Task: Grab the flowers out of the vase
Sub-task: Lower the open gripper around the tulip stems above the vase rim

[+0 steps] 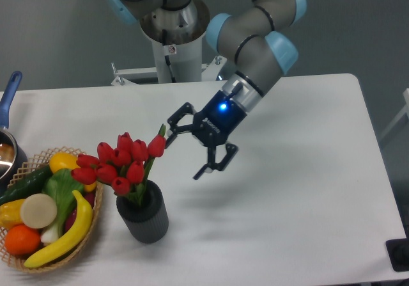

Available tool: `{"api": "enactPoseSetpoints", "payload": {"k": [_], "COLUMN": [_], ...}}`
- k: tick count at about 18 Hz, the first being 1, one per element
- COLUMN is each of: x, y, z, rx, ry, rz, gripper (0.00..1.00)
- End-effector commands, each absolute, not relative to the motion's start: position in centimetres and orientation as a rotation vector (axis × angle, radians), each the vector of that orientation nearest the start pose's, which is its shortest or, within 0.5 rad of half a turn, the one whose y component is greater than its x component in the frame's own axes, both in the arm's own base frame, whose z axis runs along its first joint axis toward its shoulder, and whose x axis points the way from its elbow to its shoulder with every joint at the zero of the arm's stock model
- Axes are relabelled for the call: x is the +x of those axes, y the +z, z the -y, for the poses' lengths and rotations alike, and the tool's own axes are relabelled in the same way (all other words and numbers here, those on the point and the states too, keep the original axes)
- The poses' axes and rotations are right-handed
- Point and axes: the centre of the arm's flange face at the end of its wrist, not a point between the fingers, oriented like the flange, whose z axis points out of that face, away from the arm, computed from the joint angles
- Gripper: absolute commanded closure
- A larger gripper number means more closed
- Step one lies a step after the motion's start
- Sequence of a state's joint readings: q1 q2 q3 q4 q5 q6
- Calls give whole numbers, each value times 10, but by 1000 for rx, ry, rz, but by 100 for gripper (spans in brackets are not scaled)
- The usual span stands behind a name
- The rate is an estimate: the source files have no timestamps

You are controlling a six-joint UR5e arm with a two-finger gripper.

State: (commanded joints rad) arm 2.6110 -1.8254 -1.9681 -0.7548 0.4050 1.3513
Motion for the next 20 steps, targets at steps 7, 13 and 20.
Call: {"api": "enactPoseSetpoints", "payload": {"k": [7,13,20], "x": [-320,-323,-319], "y": [298,292,288], "z": [-486,-491,-514], "rx": [-1914,-1902,-1882], "ry": [-340,-358,-387], "rz": [-517,-511,-542], "gripper": [0,0,0]}}
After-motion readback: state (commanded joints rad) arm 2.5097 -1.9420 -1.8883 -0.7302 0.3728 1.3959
